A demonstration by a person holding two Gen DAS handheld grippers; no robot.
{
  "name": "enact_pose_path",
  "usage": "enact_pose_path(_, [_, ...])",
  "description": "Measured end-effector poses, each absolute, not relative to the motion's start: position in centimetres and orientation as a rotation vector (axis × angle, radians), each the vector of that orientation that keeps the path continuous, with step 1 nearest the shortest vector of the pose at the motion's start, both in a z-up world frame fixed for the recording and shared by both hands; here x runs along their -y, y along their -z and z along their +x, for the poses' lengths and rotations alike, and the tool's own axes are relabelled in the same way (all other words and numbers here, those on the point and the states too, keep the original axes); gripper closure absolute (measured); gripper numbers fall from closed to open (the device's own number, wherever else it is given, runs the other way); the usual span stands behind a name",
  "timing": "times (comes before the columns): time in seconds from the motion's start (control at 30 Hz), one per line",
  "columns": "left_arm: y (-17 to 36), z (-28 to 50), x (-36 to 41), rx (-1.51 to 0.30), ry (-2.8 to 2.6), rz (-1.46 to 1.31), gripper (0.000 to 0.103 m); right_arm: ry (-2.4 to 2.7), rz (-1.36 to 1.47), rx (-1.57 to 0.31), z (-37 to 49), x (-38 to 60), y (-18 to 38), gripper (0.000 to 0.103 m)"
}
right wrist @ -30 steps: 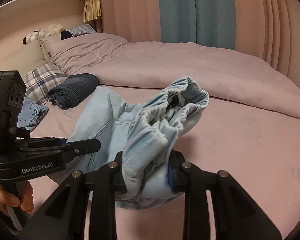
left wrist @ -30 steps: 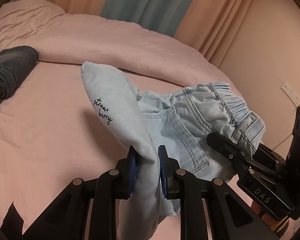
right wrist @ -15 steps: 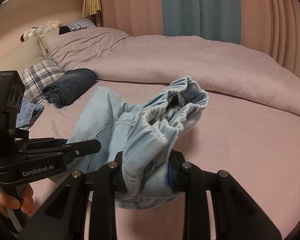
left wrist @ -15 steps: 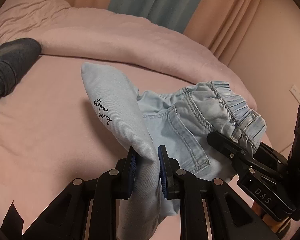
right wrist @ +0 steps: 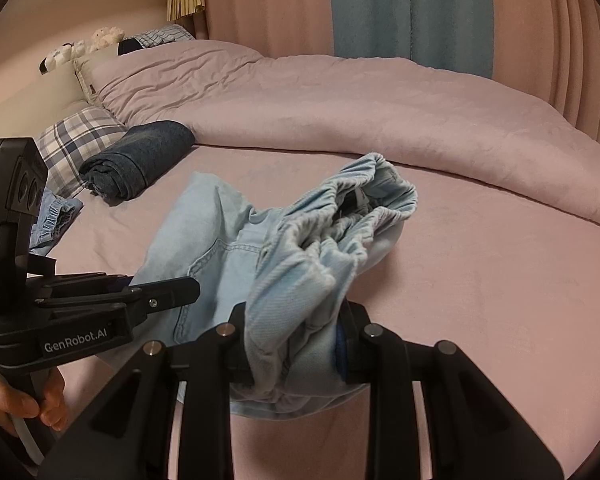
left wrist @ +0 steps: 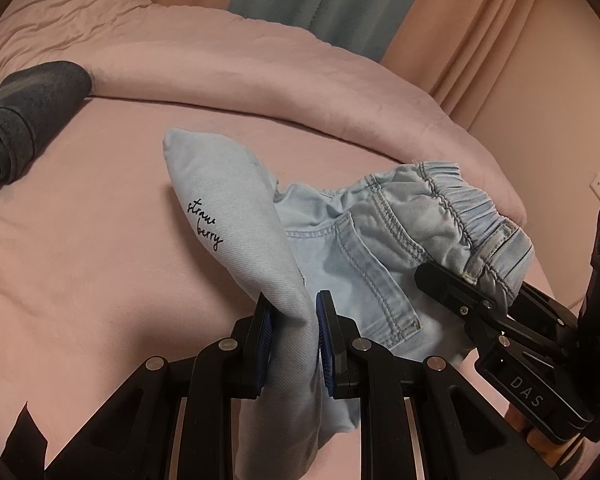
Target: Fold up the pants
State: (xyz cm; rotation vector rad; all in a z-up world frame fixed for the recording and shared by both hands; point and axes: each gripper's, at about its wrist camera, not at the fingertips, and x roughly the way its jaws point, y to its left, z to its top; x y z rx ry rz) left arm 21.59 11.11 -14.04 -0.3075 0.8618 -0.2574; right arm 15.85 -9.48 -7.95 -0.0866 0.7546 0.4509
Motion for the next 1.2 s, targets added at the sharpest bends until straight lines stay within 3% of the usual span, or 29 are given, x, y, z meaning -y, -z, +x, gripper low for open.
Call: enact_pose_path(1.2, [14.6, 22.0, -11.0, -0.881, 0.214, -0.298, 0.084, -0.421, -0.085, -0.801, 18.2, 8.9, 9.9, 0.075])
